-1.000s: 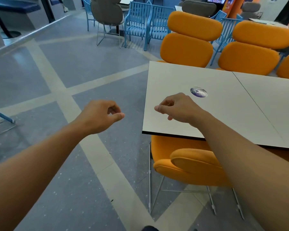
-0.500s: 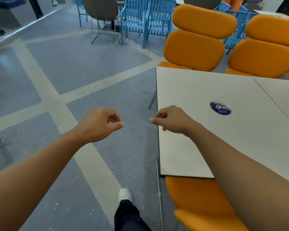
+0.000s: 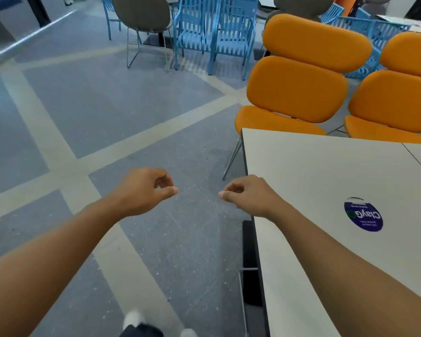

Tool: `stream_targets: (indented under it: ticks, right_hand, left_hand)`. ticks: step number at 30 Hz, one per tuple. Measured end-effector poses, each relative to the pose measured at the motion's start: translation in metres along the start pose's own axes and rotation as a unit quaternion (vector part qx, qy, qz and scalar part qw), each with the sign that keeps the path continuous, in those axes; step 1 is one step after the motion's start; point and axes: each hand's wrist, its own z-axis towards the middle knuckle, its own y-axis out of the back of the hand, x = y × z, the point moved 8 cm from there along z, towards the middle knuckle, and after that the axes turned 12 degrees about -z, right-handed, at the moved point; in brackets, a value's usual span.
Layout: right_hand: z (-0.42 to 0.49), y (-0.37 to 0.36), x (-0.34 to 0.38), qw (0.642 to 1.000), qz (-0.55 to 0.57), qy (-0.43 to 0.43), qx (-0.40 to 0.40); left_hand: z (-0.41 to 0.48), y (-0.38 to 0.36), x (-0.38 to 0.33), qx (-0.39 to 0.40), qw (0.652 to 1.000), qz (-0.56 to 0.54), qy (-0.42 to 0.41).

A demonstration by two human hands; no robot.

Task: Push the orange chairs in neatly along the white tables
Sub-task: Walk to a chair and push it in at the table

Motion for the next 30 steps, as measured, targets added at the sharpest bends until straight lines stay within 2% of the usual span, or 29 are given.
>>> stream_targets:
  ticks: [11, 20, 30]
  right_hand:
    - [0.170, 0.009, 0.032, 0.998, 0.001, -0.049, -0.035]
    - [0.302, 0.023, 0.080, 0.992, 0.031, -0.114, -0.049]
    - [0.409, 0.054, 0.064, 0.979, 0.071, -0.172, -0.080]
  left_hand:
    - [0.162, 0.091, 0.087, 0.013, 1.000, 0.006, -0.027]
    - [0.304, 0.171, 0.144, 0.064, 0.995, 0.009, -0.073]
    - [0.446, 0.183, 0.152, 0.108, 0.988, 0.006, -0.108]
